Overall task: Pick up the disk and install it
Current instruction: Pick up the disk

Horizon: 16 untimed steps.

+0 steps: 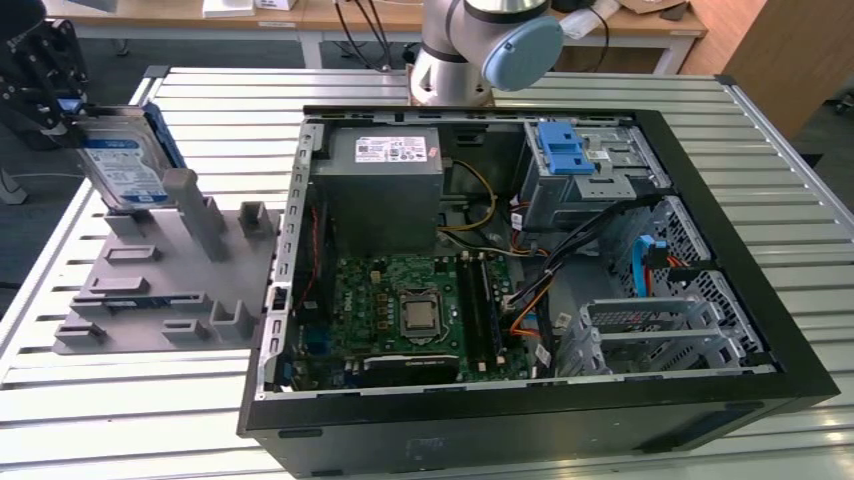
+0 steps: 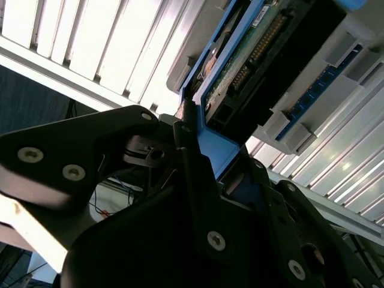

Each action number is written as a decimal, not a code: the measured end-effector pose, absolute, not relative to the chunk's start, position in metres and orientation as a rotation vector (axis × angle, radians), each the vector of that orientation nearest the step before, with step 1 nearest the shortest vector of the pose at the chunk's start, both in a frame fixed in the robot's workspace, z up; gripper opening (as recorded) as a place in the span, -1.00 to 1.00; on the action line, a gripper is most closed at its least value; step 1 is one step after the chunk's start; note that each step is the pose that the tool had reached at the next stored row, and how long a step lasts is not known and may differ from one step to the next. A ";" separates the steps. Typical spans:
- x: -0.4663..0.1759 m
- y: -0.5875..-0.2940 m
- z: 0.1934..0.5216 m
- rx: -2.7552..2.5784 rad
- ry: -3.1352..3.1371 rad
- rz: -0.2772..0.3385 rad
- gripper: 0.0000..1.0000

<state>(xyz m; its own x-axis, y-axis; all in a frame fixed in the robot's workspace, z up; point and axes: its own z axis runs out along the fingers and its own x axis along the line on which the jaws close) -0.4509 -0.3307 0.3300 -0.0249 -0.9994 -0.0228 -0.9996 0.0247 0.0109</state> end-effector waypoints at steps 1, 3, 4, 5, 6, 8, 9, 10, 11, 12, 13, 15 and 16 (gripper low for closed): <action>-0.451 -0.331 0.331 -2.187 2.242 0.037 -0.27; -0.451 -0.331 0.334 -2.187 2.243 0.037 -0.27; -0.451 -0.331 0.335 -2.187 2.242 0.037 -0.27; -0.451 -0.331 0.336 -2.187 2.242 0.037 -0.27; -0.451 -0.331 0.337 -2.187 2.242 0.037 -0.27; -0.451 -0.331 0.340 -2.187 2.242 0.037 -0.27; -0.451 -0.331 0.341 -2.187 2.242 0.038 -0.27; -0.451 -0.331 0.343 -2.187 2.242 0.038 -0.27; -0.451 -0.331 0.344 -2.187 2.242 0.039 -0.27; -0.451 -0.331 0.345 -2.187 2.242 0.039 -0.27; -0.451 -0.331 0.346 -2.187 2.242 0.039 -0.27; -0.451 -0.331 0.348 -2.187 2.242 0.039 -0.27; -0.451 -0.331 0.348 -2.187 2.242 0.039 -0.27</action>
